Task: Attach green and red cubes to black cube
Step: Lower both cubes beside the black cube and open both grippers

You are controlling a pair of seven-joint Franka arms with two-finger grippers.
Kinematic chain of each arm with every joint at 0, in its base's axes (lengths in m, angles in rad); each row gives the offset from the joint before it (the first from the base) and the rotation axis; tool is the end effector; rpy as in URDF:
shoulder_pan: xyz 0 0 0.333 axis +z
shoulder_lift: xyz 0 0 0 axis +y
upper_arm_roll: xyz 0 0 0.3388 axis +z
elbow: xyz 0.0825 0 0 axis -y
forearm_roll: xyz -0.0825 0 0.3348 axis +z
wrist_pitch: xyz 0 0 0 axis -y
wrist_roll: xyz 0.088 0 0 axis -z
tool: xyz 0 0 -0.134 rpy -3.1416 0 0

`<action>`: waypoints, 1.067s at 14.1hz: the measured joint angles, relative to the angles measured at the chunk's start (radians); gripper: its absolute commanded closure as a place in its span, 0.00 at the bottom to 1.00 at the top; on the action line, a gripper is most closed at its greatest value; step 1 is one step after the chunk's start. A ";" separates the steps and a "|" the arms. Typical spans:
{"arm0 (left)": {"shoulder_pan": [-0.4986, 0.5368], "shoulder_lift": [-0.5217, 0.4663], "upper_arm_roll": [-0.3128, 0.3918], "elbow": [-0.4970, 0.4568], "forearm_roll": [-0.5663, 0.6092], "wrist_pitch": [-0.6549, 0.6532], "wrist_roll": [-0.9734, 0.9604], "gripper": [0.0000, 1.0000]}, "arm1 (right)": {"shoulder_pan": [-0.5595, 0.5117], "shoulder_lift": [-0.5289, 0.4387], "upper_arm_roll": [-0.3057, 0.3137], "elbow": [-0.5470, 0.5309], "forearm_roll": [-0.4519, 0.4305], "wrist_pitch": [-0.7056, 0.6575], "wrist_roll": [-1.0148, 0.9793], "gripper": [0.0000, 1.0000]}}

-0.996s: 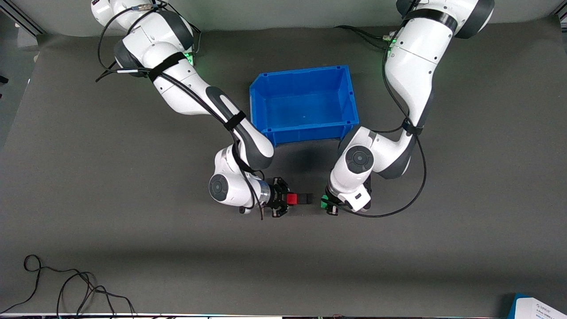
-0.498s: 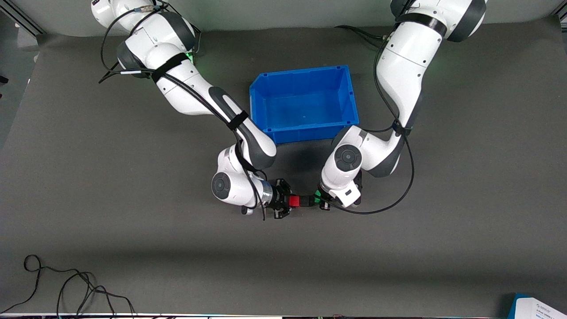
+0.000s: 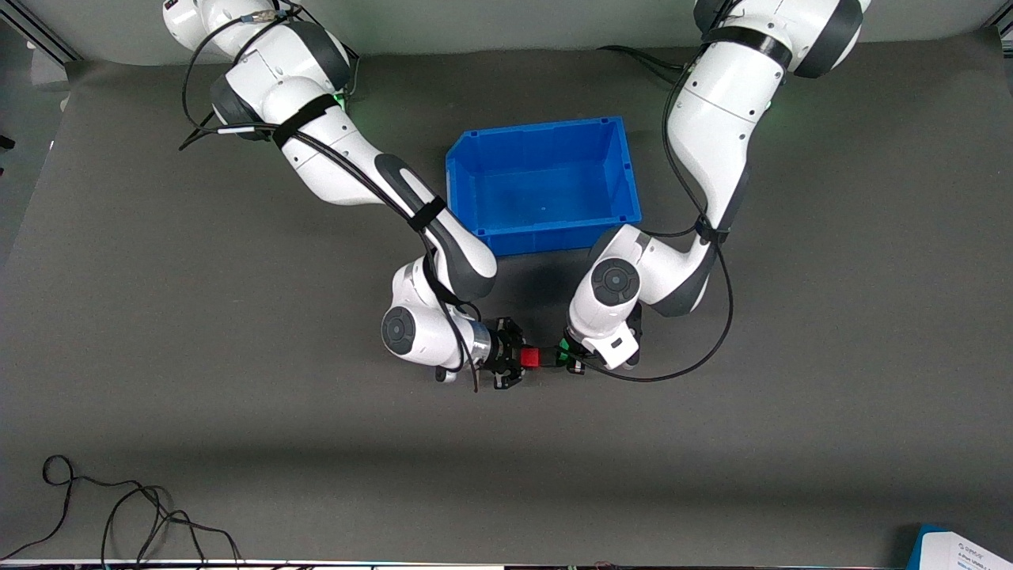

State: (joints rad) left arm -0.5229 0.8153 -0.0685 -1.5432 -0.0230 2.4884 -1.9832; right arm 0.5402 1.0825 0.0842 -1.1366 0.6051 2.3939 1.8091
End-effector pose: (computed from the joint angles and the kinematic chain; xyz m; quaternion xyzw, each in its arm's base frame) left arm 0.5880 -0.3847 0.2057 0.7518 0.6553 -0.0121 0.0719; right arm 0.6273 0.4432 0.1725 -0.6526 0.7089 0.2102 0.1654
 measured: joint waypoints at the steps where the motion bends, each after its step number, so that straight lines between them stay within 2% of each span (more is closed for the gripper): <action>1: 0.000 0.000 0.001 0.001 0.000 0.000 0.000 1.00 | 0.000 0.000 0.000 0.001 0.000 0.000 0.000 0.90; 11: 0.000 0.001 0.006 0.009 0.000 0.000 0.000 1.00 | 0.000 0.001 0.002 0.004 0.000 0.000 0.000 0.88; 12: 0.000 0.001 0.007 0.009 0.000 0.000 0.000 0.89 | 0.000 0.002 0.002 0.004 0.000 0.000 0.000 0.88; 13: 0.000 0.001 0.007 0.009 0.000 0.000 0.000 0.44 | 0.000 0.002 0.002 0.004 0.000 0.000 0.000 0.87; 15: 0.000 0.001 0.007 0.009 0.000 0.000 0.000 0.30 | 0.000 0.003 0.002 0.004 0.000 0.000 0.000 0.86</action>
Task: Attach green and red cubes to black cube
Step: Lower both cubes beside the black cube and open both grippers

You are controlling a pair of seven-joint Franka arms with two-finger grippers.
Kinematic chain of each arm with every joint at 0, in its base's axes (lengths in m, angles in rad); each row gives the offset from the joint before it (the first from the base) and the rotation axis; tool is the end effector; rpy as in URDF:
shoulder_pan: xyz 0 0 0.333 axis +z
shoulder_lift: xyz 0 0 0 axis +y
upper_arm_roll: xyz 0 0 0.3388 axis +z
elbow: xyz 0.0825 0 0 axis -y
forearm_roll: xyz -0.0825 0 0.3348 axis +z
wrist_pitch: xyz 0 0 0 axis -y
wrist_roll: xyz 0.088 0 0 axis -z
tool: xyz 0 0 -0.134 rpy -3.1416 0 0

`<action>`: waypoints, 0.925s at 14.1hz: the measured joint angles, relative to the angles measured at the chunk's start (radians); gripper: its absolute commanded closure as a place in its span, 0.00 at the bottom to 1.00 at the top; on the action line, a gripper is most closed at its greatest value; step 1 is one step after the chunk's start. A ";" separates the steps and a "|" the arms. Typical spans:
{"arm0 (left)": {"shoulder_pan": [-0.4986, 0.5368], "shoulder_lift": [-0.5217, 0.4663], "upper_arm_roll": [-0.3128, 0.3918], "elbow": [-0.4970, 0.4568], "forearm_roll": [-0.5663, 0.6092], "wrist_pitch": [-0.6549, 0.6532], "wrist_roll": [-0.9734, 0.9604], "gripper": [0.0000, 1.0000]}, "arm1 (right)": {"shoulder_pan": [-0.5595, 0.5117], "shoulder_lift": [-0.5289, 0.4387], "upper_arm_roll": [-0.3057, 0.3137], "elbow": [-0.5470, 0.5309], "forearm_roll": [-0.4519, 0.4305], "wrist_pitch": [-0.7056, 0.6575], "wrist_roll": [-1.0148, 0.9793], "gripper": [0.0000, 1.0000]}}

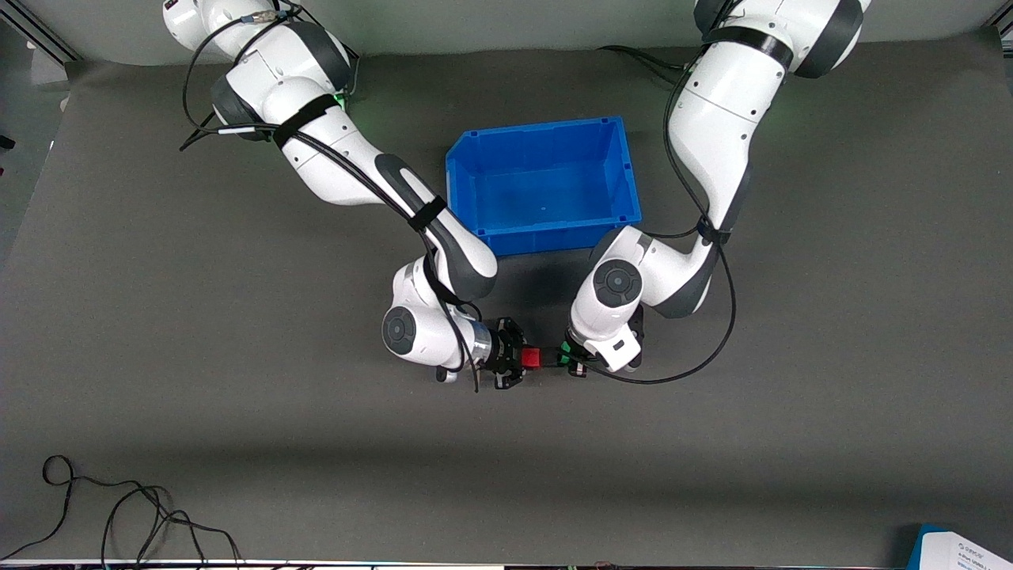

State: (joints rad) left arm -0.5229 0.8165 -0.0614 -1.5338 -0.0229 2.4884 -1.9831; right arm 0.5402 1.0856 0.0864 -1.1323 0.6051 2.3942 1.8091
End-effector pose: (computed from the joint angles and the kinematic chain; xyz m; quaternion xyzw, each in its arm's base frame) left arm 0.5925 -0.3825 0.2084 0.7502 0.6569 -0.0083 0.0750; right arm 0.6273 0.4444 0.1721 -0.6527 0.7084 0.2110 0.1662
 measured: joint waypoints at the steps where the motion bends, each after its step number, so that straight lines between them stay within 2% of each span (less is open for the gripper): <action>1: 0.000 0.000 0.000 0.000 0.000 0.000 0.000 0.14 | 0.000 0.001 0.000 0.000 0.000 0.000 0.000 0.77; 3: 0.000 0.000 0.000 0.001 0.000 0.000 0.000 0.01 | 0.000 0.002 0.000 0.000 0.000 0.000 0.000 0.17; 4: 0.000 0.000 0.000 0.002 0.000 0.000 0.000 0.01 | 0.000 0.002 0.000 0.000 0.000 0.000 0.000 0.00; 7: 0.000 0.000 0.002 0.011 0.001 0.000 0.000 0.01 | 0.000 0.002 -0.001 0.003 0.000 0.001 0.000 0.00; 10: 0.003 0.000 0.011 0.023 0.002 0.000 0.000 0.05 | -0.004 -0.004 -0.005 0.028 0.000 0.002 -0.001 0.00; 13: 0.027 -0.002 0.040 0.045 0.018 0.000 0.001 0.09 | -0.005 -0.060 -0.031 0.039 -0.005 0.001 -0.001 0.00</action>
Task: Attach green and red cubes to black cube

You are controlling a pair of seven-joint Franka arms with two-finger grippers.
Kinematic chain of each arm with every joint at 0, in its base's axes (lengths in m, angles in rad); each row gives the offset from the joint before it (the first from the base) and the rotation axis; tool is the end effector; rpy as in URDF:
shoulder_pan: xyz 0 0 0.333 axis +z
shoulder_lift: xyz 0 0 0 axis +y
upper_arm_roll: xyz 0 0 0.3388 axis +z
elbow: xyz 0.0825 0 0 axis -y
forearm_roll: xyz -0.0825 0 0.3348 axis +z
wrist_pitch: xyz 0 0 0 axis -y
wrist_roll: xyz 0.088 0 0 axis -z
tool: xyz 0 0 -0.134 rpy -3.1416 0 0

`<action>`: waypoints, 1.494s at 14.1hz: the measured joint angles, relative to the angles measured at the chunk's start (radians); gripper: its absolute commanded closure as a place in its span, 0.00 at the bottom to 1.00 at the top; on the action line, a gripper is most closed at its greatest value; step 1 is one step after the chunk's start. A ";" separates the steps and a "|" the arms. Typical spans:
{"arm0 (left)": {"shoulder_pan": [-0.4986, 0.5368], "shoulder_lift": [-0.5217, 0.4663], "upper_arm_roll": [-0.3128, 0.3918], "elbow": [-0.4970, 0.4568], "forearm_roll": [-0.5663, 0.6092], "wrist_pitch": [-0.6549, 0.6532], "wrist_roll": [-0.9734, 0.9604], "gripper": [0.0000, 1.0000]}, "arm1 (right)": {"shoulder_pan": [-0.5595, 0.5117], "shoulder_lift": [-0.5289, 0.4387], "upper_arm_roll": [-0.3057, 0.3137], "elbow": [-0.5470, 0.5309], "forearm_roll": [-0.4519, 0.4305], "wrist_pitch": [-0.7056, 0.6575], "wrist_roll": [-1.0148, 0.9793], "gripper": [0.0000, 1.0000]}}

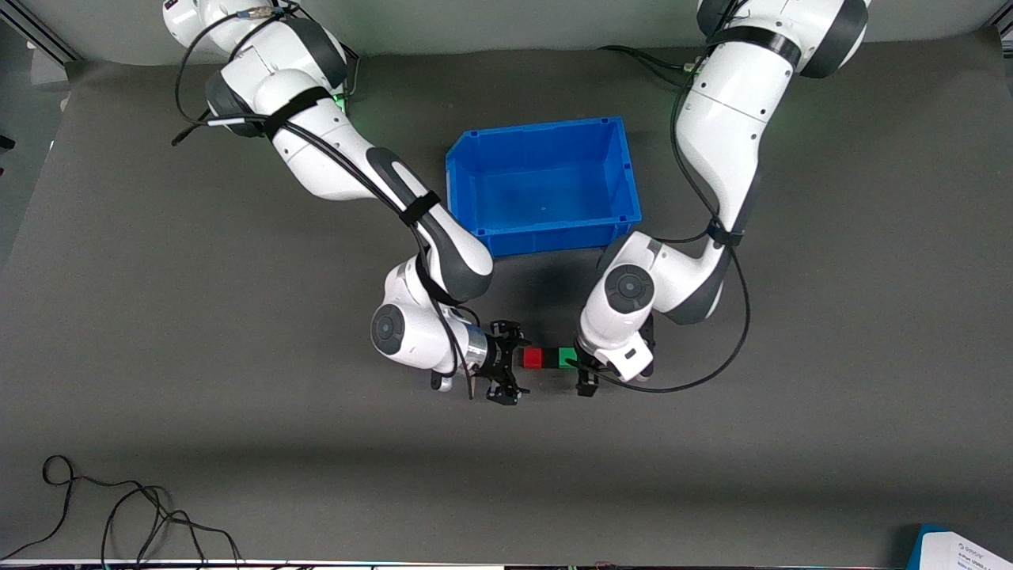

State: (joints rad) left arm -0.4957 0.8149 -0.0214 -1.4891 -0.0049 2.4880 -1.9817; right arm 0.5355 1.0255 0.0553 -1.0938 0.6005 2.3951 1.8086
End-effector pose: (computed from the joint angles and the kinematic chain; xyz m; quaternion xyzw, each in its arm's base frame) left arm 0.6258 -0.3523 0.2271 0.7365 0.6701 0.0204 0.0901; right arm 0.6527 0.4362 0.2343 -0.6532 0.7029 0.1851 0.2121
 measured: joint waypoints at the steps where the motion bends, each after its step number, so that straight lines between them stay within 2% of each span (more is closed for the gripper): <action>1: 0.014 -0.003 0.011 0.011 0.014 0.000 0.001 0.10 | 0.000 -0.029 -0.017 -0.007 -0.009 -0.002 0.000 0.00; 3: 0.047 -0.020 0.031 0.027 0.050 -0.005 0.009 0.12 | -0.002 -0.104 -0.052 -0.052 -0.058 -0.008 -0.017 0.00; 5: 0.070 -0.059 0.054 0.034 0.095 -0.063 0.040 0.12 | -0.009 -0.192 -0.069 -0.124 -0.079 -0.041 -0.074 0.00; 7: 0.097 -0.118 0.072 0.035 0.104 -0.156 0.116 0.11 | -0.031 -0.264 -0.077 -0.167 -0.085 -0.149 -0.145 0.00; 9: 0.149 -0.197 0.076 0.035 0.104 -0.270 0.226 0.00 | -0.060 -0.322 -0.078 -0.199 -0.093 -0.249 -0.313 0.00; 13: 0.259 -0.368 0.078 0.035 0.103 -0.474 0.465 0.00 | -0.124 -0.469 -0.083 -0.376 -0.106 -0.273 -0.644 0.00; 16: 0.326 -0.474 0.078 0.035 0.092 -0.614 0.653 0.00 | -0.134 -0.637 -0.164 -0.541 -0.155 -0.280 -0.914 0.00; 18: 0.374 -0.533 0.079 0.035 0.089 -0.697 0.805 0.00 | -0.138 -0.743 -0.221 -0.625 -0.232 -0.314 -1.048 0.00; 21: 0.448 -0.608 0.080 0.050 0.085 -0.847 1.048 0.00 | -0.159 -0.859 -0.240 -0.669 -0.423 -0.433 -1.153 0.00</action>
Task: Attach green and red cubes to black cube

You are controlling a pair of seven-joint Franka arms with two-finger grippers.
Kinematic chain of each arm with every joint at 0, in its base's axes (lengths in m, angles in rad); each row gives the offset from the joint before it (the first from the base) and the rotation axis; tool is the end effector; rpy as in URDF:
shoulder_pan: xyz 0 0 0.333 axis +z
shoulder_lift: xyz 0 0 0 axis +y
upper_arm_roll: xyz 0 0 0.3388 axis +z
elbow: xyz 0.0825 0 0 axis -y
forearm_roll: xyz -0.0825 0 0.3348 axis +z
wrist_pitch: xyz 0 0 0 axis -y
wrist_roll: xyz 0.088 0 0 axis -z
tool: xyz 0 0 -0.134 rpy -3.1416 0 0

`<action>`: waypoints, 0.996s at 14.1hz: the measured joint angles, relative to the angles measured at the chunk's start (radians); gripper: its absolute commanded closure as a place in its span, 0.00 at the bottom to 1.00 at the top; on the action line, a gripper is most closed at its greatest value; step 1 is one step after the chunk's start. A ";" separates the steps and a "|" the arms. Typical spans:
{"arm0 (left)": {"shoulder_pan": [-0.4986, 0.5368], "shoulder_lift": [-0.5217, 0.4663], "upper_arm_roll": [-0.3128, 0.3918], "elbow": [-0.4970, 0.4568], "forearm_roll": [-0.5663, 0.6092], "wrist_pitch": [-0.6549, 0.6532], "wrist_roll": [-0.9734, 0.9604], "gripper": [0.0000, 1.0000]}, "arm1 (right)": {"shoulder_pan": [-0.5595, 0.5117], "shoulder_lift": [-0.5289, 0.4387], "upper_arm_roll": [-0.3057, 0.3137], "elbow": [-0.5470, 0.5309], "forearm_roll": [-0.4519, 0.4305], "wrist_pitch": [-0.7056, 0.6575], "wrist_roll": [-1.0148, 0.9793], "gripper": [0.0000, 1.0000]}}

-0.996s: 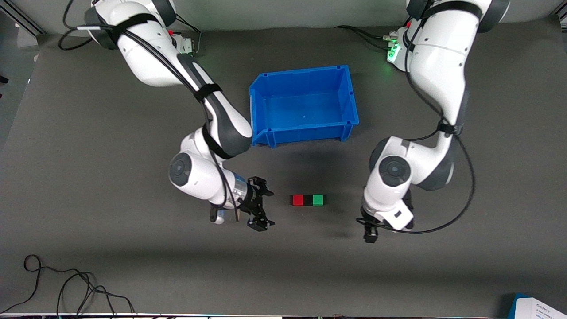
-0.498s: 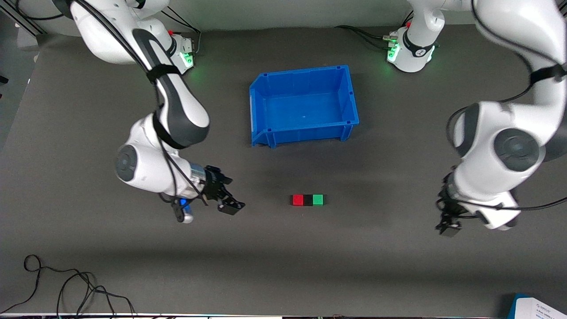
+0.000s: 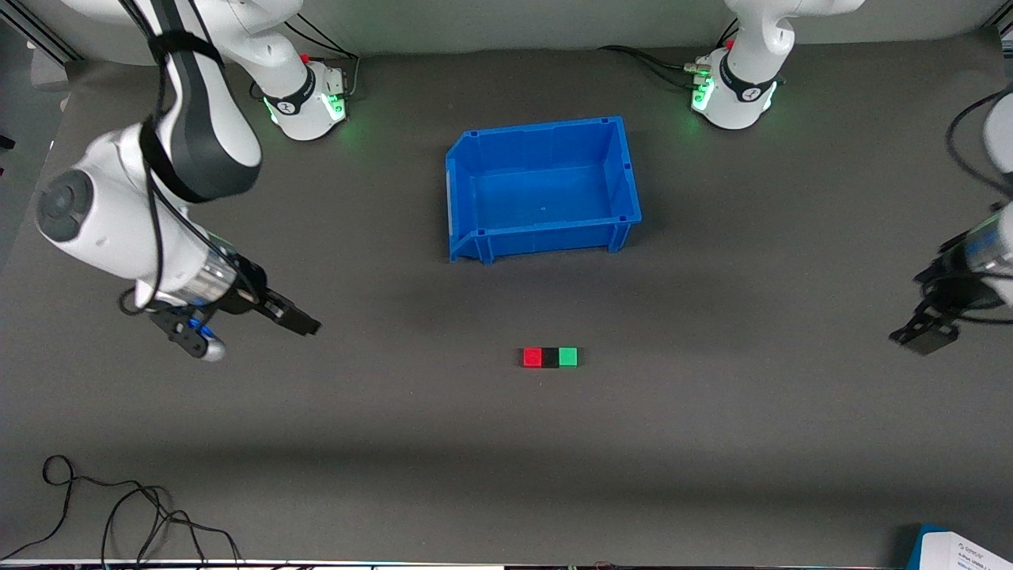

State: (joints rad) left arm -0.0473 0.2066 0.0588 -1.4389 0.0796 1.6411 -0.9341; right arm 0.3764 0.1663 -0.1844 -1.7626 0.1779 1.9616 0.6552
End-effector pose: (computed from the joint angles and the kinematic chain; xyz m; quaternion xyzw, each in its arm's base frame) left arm 0.5775 0.0132 0.5713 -0.8909 -0.4518 -0.0185 0.0418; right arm 0.5576 0.1308 0.4847 -0.9634 0.2589 0.0113 0.0691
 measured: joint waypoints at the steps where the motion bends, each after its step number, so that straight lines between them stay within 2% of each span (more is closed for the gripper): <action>1: 0.024 -0.018 0.000 0.023 -0.002 -0.054 0.072 0.00 | -0.012 -0.029 -0.001 -0.004 -0.031 -0.047 -0.054 0.00; 4: 0.084 -0.042 0.001 0.122 -0.005 -0.219 0.318 0.00 | -0.074 -0.105 0.000 -0.005 -0.090 -0.120 -0.257 0.00; 8: 0.095 -0.038 -0.012 0.154 -0.011 -0.285 0.479 0.00 | -0.122 -0.211 0.004 -0.004 -0.163 -0.184 -0.413 0.00; 9: 0.093 -0.037 -0.018 0.154 -0.026 -0.298 0.536 0.00 | -0.144 -0.232 0.021 -0.002 -0.187 -0.199 -0.442 0.00; 12: 0.091 -0.035 -0.029 0.154 -0.071 -0.306 0.703 0.00 | -0.282 -0.257 0.160 0.024 -0.217 -0.238 -0.478 0.00; 14: 0.088 -0.035 -0.061 0.154 -0.077 -0.307 0.733 0.00 | -0.310 -0.256 0.193 0.043 -0.217 -0.258 -0.478 0.00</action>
State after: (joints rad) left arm 0.0409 0.1714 -0.0018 -1.2844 0.0028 1.3341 -0.2015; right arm 0.0660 -0.0896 0.0081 -1.7192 -0.0387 1.7034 0.1770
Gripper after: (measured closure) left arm 0.000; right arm 0.000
